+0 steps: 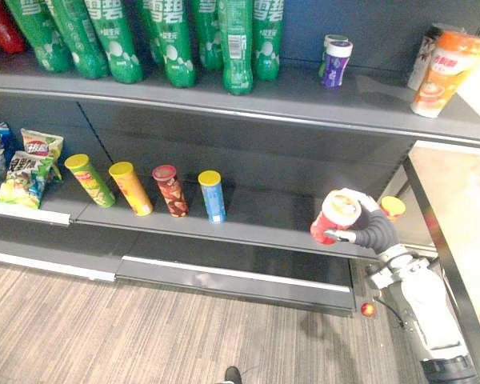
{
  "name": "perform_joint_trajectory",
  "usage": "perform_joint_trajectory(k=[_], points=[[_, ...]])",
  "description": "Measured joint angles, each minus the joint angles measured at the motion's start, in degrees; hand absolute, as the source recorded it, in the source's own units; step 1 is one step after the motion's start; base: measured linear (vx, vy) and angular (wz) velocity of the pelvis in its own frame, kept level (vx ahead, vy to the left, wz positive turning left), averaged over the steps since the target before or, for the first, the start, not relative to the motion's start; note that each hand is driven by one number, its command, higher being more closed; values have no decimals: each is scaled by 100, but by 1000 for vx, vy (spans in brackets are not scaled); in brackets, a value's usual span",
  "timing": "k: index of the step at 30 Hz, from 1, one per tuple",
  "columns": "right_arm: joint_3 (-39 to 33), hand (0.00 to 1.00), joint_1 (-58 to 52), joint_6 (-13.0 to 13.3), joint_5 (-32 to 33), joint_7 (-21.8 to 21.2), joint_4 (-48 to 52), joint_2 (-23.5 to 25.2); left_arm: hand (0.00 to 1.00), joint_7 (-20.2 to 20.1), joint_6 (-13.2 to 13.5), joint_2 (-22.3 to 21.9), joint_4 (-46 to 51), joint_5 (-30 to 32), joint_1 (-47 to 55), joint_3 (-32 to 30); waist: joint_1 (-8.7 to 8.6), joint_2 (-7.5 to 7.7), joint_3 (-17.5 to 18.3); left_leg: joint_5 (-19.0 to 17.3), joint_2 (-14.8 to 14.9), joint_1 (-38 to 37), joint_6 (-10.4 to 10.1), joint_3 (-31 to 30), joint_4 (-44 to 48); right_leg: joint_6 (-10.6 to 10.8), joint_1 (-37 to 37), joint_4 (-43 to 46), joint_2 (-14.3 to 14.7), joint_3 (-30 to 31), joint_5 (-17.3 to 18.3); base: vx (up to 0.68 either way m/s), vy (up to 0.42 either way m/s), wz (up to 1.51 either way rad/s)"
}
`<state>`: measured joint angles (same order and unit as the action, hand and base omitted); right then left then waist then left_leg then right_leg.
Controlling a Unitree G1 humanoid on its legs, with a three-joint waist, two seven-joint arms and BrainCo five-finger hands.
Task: Put the gum and the chips on the shelf.
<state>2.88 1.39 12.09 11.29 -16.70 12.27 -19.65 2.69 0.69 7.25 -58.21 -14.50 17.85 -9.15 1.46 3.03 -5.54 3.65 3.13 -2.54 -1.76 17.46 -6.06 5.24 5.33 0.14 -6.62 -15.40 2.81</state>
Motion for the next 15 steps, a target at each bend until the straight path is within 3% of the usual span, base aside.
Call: perform_joint_trajectory(k=[8,15], points=[[-26,100,698,-310,168,1,36,-282,0,-77,0,69,-2,180,2,40,-106,-8,11,8,8,-50,25,69,0,-2,12,3,-1,43,-21,13,4,-4],[-31,100,1646,-819,403,125,46,-665,0,-90,-2,141,-5,220,21,88,-118,31,71,34,27,-51,48,5,-1,-8,35,5,22,16,-26,4,2,2]])
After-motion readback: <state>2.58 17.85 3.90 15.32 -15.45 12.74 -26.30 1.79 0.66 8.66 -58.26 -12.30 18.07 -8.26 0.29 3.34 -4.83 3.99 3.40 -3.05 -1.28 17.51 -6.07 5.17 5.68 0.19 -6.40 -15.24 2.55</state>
